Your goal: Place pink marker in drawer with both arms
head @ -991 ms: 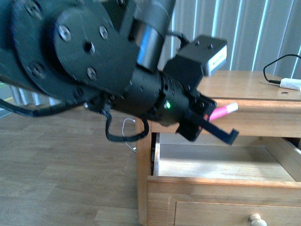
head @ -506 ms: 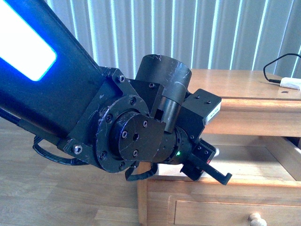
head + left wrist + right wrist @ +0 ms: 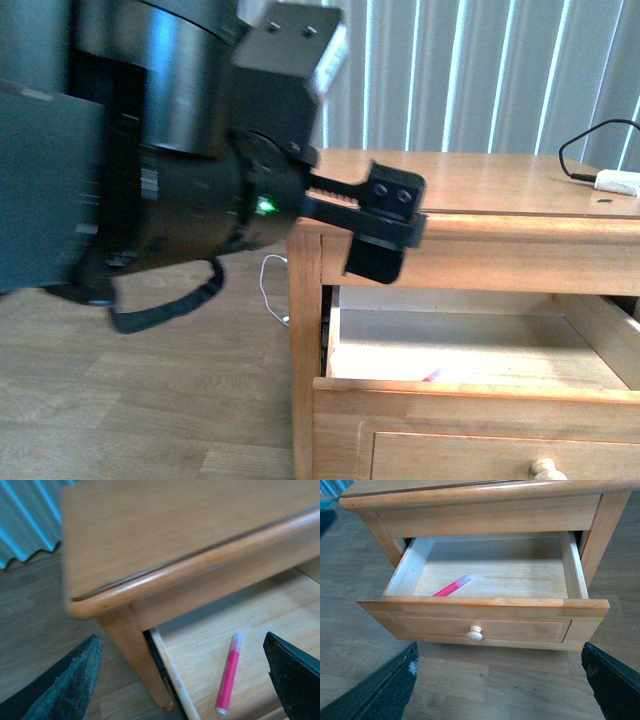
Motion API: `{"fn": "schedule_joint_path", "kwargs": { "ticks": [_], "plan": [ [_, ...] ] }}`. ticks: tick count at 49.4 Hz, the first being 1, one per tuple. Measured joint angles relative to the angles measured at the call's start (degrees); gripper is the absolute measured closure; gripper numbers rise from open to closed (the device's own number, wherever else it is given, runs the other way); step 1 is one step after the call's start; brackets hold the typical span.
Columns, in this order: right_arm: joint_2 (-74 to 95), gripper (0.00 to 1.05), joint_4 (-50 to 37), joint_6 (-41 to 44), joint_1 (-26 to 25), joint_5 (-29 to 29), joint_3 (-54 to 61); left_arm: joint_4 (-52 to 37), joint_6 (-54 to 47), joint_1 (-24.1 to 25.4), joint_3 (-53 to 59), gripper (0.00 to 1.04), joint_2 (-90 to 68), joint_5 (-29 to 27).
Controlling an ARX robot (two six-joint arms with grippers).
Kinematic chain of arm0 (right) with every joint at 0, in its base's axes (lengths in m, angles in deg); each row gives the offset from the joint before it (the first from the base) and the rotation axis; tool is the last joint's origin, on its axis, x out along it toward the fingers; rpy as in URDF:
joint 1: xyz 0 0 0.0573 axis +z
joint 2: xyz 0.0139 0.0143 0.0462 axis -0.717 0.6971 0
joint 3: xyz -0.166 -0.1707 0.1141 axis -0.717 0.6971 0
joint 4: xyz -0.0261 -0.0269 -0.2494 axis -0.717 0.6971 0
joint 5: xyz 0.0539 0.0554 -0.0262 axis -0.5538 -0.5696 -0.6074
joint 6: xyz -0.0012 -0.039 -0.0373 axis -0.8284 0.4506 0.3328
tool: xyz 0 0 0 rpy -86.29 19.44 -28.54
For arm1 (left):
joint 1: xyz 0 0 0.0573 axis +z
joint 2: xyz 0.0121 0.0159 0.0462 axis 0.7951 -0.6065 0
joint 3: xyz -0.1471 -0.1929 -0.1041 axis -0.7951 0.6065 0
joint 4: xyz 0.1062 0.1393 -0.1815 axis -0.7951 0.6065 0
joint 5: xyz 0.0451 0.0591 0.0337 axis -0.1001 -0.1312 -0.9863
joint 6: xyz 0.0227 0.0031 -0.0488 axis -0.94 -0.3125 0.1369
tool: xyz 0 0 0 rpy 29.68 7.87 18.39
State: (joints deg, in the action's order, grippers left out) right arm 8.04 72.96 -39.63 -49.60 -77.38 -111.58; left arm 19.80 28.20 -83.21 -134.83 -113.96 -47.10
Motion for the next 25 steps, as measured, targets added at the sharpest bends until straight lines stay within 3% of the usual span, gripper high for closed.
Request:
{"fn": "schedule_joint_path", "kwargs": {
  "ticks": [12, 25],
  "plan": [
    [0.0, 0.09, 0.0, 0.0, 0.0, 0.0, 0.0, 3.8, 0.9, 3.4, 16.8, 0.06, 25.2, -8.1],
    [0.0, 0.09, 0.0, 0.0, 0.0, 0.0, 0.0, 21.3, 7.6, 5.8, 29.7, 0.06, 53.6, -18.6]
  ]
}}
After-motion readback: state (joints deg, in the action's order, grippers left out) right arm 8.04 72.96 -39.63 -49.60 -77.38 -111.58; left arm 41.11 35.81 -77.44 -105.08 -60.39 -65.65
